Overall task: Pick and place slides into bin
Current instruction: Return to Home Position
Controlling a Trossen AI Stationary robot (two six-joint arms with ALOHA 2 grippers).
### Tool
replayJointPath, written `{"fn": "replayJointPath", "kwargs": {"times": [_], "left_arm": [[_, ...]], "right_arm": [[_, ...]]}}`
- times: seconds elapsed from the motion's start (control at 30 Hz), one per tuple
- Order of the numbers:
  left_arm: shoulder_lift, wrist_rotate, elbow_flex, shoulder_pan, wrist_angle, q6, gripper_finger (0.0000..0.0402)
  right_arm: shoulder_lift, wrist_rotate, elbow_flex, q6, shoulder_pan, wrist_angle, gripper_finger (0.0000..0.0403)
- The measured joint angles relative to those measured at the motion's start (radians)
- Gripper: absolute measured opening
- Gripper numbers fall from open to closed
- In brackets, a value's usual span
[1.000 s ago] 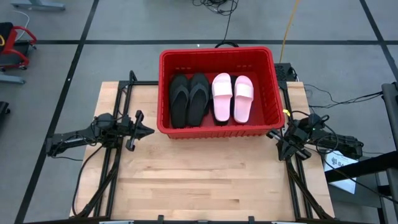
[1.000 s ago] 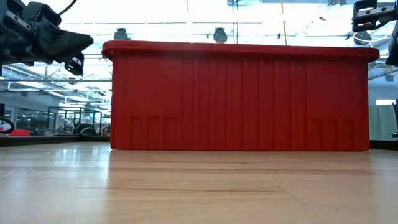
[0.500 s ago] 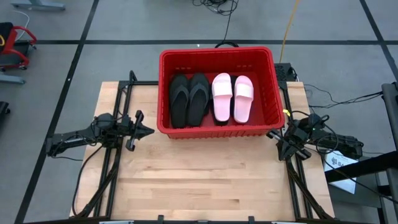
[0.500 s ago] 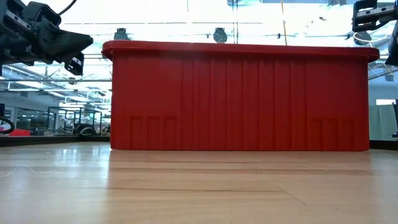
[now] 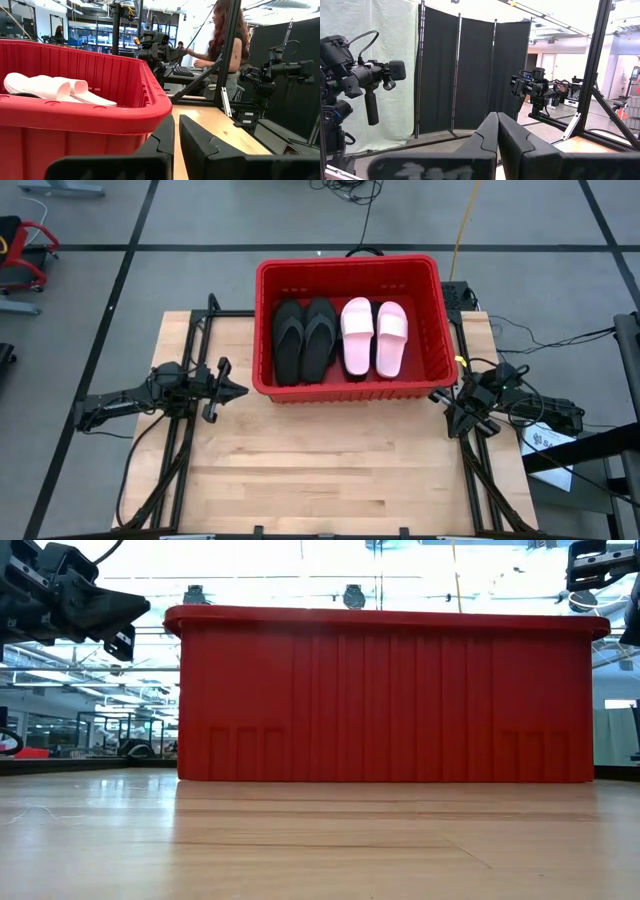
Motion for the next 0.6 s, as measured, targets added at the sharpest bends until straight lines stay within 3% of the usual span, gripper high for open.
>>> {"fn": "replayJointPath", "kwargs": {"times": [0.6], "left_arm": [[0.000, 0.000, 0.000, 0.000, 0.000, 0.000, 0.0004]], "right_arm": [[0.000, 0.000, 0.000, 0.000, 0.000, 0.000, 0.0000]]}}
